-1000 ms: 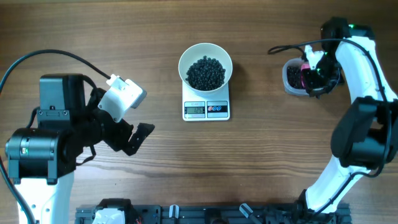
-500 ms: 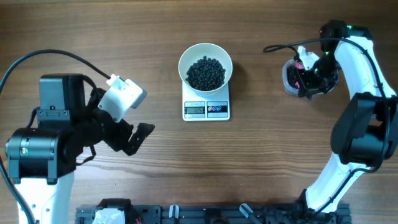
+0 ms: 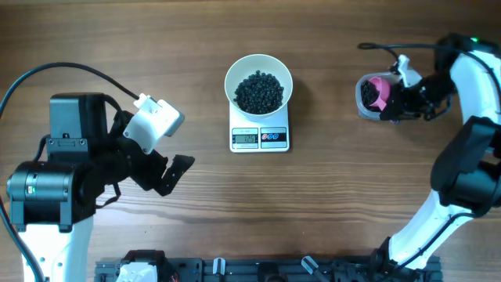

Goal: Scoop item into bowl and weigh 150g on scale
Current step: 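Scoop more black beans from the tub with the right gripper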

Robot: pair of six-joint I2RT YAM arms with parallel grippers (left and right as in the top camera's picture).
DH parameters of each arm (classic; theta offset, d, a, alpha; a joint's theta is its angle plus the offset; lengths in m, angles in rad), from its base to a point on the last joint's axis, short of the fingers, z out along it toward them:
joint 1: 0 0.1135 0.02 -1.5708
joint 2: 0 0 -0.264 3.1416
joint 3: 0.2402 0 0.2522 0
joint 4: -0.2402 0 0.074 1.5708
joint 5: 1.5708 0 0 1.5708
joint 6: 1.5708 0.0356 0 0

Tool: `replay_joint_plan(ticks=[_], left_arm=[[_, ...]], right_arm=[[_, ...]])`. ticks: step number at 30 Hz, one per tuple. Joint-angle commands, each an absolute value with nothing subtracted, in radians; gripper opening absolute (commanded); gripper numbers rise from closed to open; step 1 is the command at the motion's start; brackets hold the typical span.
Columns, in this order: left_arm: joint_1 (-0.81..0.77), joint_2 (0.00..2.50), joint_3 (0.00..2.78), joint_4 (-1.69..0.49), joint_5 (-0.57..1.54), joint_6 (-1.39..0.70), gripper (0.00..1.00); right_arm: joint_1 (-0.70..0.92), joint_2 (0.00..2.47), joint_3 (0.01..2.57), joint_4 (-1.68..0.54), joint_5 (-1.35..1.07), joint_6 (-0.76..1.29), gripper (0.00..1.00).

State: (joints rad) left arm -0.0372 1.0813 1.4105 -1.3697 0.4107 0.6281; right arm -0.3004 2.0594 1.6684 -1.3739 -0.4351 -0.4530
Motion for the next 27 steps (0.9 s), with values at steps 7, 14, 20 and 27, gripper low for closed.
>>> replay_joint_plan(ticks=[7,14,20,27], left_arm=[[-0.030,1.078,1.423,-1.370,0.426,0.647,1.00],[-0.030,1.078,1.423,-1.370,0.426,0.647,1.00],[-0.030,1.078,1.423,-1.370,0.426,0.647,1.00],[-0.030,1.078,1.423,-1.370,0.426,0.647,1.00]], right_arm=[[-0.389,2.076,1.612,-1.359,-0.650,-0.524,0.04],[-0.458,2.076,1.549,-1.352,-0.819,-0.556,0.04],[-0.508,2.076,1.549,-1.370,-0.883,-0.567,0.04],[-0.527,2.076,1.549,-1.423,-0.914,-0.577,0.04]])
